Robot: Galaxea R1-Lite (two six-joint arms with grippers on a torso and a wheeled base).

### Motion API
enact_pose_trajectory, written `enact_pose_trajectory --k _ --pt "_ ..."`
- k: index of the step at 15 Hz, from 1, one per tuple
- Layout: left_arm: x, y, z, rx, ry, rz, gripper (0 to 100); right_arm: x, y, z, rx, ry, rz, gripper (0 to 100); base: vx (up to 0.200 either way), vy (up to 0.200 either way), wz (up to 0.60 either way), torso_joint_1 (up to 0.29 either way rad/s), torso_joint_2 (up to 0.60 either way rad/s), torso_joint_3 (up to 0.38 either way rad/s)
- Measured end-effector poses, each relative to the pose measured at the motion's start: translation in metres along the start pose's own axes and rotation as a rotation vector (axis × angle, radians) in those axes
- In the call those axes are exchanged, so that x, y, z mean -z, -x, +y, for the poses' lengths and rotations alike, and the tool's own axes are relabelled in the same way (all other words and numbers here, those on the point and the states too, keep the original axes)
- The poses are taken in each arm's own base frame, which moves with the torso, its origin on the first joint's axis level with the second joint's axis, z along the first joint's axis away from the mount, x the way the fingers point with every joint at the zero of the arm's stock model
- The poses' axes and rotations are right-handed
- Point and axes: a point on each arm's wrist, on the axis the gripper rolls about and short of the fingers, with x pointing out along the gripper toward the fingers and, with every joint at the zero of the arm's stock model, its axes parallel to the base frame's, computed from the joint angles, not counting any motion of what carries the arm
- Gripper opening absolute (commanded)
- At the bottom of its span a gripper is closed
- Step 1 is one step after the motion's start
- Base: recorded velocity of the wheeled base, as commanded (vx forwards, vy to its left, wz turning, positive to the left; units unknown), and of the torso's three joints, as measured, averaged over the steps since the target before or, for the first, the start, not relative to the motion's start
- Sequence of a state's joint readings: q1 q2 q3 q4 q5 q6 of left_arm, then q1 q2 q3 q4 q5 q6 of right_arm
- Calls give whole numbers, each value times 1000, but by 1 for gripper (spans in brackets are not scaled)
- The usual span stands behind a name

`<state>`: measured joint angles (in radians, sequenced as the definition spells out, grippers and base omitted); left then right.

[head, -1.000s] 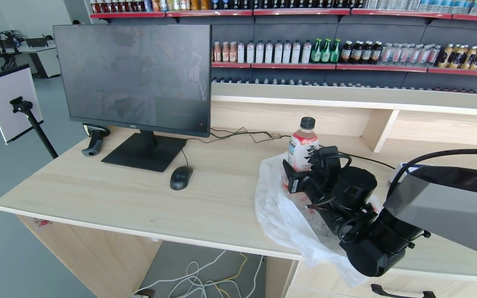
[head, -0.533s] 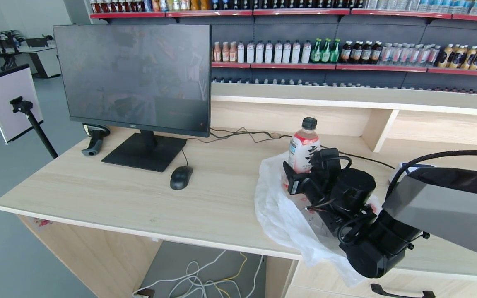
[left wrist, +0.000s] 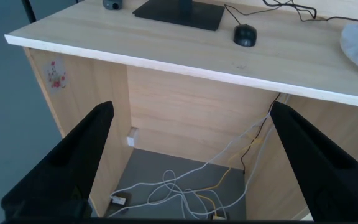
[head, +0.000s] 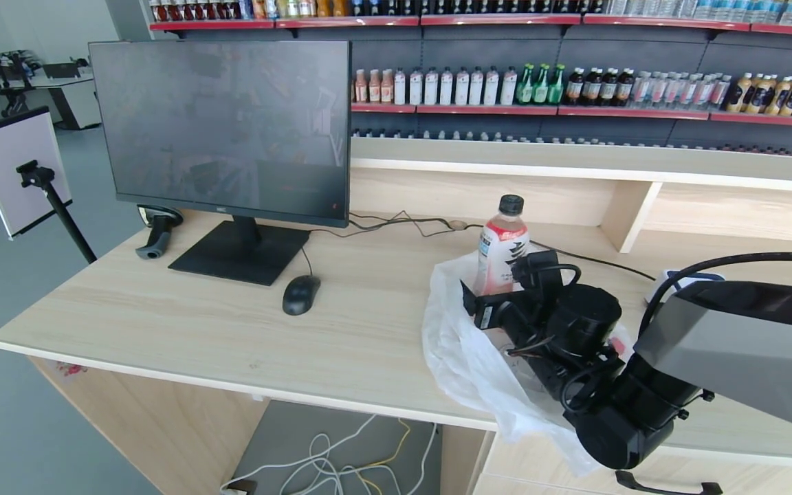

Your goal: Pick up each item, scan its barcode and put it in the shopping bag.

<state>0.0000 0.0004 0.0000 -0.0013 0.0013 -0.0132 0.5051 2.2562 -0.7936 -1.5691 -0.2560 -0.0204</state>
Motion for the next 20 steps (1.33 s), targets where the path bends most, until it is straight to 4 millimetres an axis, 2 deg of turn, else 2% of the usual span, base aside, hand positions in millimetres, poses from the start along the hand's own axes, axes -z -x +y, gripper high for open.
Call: enact_pose_trajectory --k 6,11,16,18,20 --pt "0 0 0 0 -2 0 100 -22 12 -3 -1 -21 -30 100 0 0 0 0 0 0" --pt "0 0 0 0 -2 0 100 -55 22 -5 -5 -45 -105 100 0 0 0 0 0 0" --pt "0 0 0 0 -2 0 100 -104 47 26 -112 -127 -233 100 0 0 0 0 0 0" --pt "0 0 0 0 -1 0 100 -117 54 26 -123 -137 -264 100 0 0 -300 -4 1 1" --pt "0 0 0 0 -2 0 100 -120 59 24 -120 -137 -265 100 0 0 -600 0 5 0"
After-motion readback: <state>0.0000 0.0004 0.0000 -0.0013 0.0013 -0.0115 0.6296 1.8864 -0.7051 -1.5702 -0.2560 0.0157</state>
